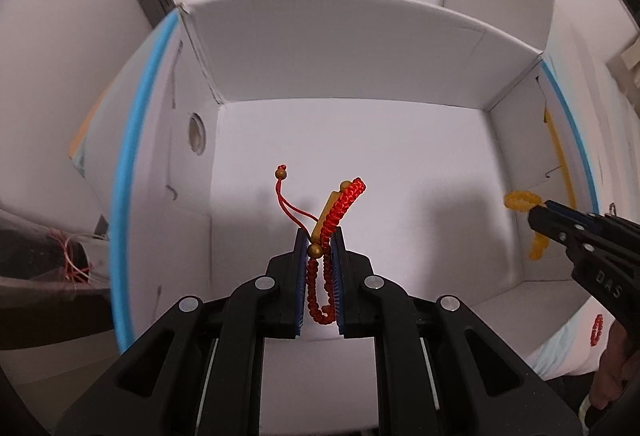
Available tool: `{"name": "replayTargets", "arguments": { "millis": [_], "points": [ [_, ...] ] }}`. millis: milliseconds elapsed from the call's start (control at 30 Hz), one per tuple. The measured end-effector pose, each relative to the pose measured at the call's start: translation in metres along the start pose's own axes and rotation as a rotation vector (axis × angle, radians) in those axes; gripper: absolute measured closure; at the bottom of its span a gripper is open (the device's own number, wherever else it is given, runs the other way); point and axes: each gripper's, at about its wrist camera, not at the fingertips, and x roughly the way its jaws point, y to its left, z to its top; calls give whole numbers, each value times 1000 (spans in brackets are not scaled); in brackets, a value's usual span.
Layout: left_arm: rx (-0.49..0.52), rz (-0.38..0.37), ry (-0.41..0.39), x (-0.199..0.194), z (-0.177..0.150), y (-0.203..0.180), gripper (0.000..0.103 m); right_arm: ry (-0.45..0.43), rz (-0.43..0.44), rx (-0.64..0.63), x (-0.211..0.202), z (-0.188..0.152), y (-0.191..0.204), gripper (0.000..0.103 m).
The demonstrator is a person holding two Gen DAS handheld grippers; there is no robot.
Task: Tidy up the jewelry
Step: 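Carry the red cord bracelet and yellow amber bracelet into the white box with both tools, then open both tools to drop the bracelets into the box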
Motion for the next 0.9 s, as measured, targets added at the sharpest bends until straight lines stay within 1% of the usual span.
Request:
{"name": "replayTargets", "arguments": {
  "millis": [100, 300, 400, 433, 467, 500, 567, 600, 633, 667, 700, 733, 767, 800, 867, 900],
  "points": [
    [-1, 10, 25, 13, 3, 4, 92, 25, -9, -14, 14, 4, 1, 86],
    [-11, 25, 69, 30, 3, 9, 92, 68, -3, -10, 33, 1, 1, 86],
    [-11, 30, 71, 31, 2, 8, 92, 67, 3, -19, 34, -1, 3, 86],
    [-9, 32, 70, 30, 2, 8, 92, 67, 5, -19, 36, 2, 3, 87],
    [-7, 36, 70, 30, 1, 7, 91, 71, 6, -21, 36, 2, 3, 93],
    [-7, 40, 69, 30, 1, 7, 89, 72, 5, -22, 37, 2, 3, 93],
    [-10, 48, 68, 30, 1, 7, 89, 70, -3, -24, 36, 1, 3, 91],
    [-12, 53, 66, 29, -1, 7, 86, 69, -3, -24, 36, 0, 4, 92],
    [-6, 62, 62, 28, -1, 6, 78, 69, -6, -25, 38, 2, 7, 91],
    [0, 75, 56, 26, -2, 5, 72, 66, -7, -26, 37, 1, 7, 89],
    [0, 87, 46, 25, 0, 5, 60, 62, 0, -29, 36, 0, 9, 86],
    [-1, 91, 33, 22, 4, 6, 53, 57, 6, -33, 34, 0, 9, 77],
    [0, 96, 23, 20, 5, 6, 51, 46, 7, -40, 32, 0, 9, 69],
    [7, 104, 13, 17, 5, 5, 50, 31, 5, -48, 28, -2, 12, 66],
    [13, 104, 6, 14, 4, 2, 47, 11, 12, -59, 23, -4, 15, 58],
    [14, 101, 1, 12, 3, 2, 45, 4, 17, -61, 21, -5, 15, 56]
  ]
}}
